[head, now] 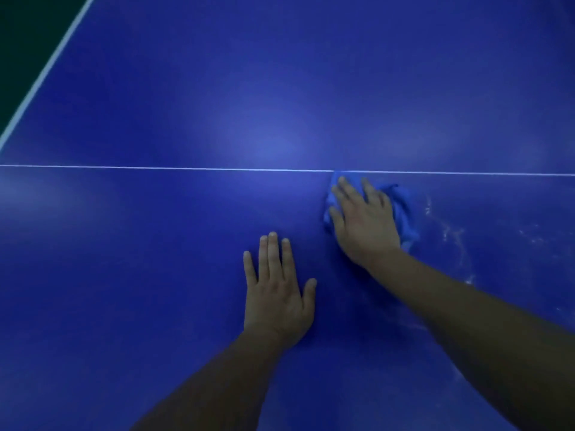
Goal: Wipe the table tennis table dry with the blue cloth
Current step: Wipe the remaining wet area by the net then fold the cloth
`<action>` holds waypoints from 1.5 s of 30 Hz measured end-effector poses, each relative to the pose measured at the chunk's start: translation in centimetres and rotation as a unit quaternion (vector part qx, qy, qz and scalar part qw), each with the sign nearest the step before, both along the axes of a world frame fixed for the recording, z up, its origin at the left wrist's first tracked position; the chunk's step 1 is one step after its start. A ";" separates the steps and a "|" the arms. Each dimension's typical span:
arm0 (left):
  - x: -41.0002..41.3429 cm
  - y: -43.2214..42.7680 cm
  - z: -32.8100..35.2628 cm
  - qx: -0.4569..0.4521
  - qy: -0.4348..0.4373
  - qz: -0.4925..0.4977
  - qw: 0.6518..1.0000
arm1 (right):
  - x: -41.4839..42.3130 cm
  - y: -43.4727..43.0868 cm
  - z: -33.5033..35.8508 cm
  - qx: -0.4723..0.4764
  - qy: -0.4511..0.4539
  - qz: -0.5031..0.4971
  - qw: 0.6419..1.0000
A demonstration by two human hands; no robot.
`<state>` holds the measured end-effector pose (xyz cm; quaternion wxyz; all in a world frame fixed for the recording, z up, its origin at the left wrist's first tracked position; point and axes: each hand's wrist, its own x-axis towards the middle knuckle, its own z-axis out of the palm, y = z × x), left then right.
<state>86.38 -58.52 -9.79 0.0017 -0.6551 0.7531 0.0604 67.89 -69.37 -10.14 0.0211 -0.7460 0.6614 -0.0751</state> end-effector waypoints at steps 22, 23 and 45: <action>3.2 4.2 -0.4 -0.007 -0.010 -0.001 1.000 | 7.2 6.5 0.2 0.025 -0.022 0.023 0.999; 2.7 4.1 -0.5 -0.004 -0.015 -0.003 1.000 | 7.5 5.1 0.2 0.030 -0.033 0.047 0.998; 1.3 2.9 -0.4 0.028 -0.033 -0.021 0.999 | -10.6 -0.6 0.5 0.036 0.005 -0.200 0.979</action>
